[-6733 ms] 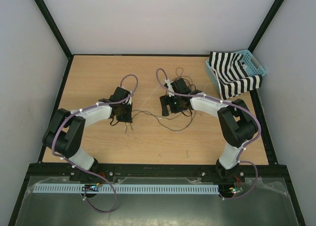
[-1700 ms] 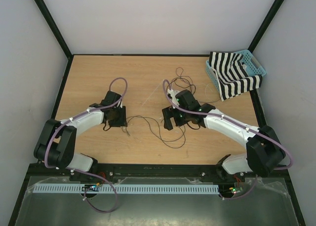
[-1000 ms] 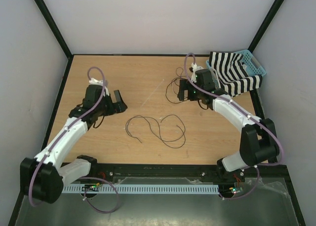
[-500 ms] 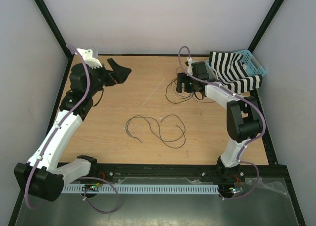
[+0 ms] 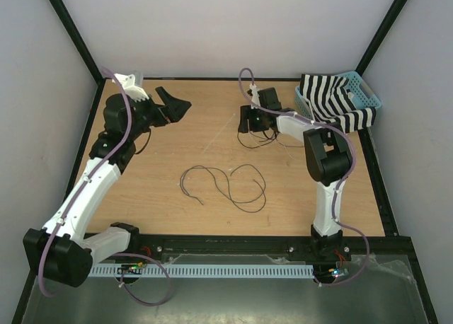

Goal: Zip-tie the wires
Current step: Pick up the cable at the center of the board.

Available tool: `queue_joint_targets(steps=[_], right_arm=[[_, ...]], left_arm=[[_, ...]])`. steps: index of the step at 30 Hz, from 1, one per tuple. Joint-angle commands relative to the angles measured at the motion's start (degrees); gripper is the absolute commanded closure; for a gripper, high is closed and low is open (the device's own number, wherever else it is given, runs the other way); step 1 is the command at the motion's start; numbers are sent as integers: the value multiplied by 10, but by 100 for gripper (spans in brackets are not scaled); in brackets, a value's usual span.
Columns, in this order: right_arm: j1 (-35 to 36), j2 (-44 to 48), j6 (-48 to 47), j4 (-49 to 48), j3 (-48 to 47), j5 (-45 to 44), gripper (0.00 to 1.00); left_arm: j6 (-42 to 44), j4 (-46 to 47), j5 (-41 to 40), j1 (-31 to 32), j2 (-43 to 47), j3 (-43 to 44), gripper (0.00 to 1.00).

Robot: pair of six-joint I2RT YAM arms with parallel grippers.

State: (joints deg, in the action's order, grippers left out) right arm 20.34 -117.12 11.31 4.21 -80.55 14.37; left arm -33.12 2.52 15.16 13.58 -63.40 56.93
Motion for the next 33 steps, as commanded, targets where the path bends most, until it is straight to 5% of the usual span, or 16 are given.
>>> queue_joint_targets(steps=[1,4,12,19,26,33], right_arm=[[8,-14,-8,-4,-41,8,32],[11,-22,-17,1,-51,-2,44],[12,36,-39,34,-51,-26,96],[11,168,-70,99,-103,-84,98],[-23,153,-103,266,-409,-56,100],[-49,121,-105,283,-603,-32,100]], left_arm=[[-2,31,14,-3,24,-5,1],[0,31,15,-4,29,-8,1],[-2,32,11,-5,51,-3,1],[-69,36,23,-16,41,46,1],[24,40,78,-17,7,109,1],[72,45,118,-13,-70,158,1]])
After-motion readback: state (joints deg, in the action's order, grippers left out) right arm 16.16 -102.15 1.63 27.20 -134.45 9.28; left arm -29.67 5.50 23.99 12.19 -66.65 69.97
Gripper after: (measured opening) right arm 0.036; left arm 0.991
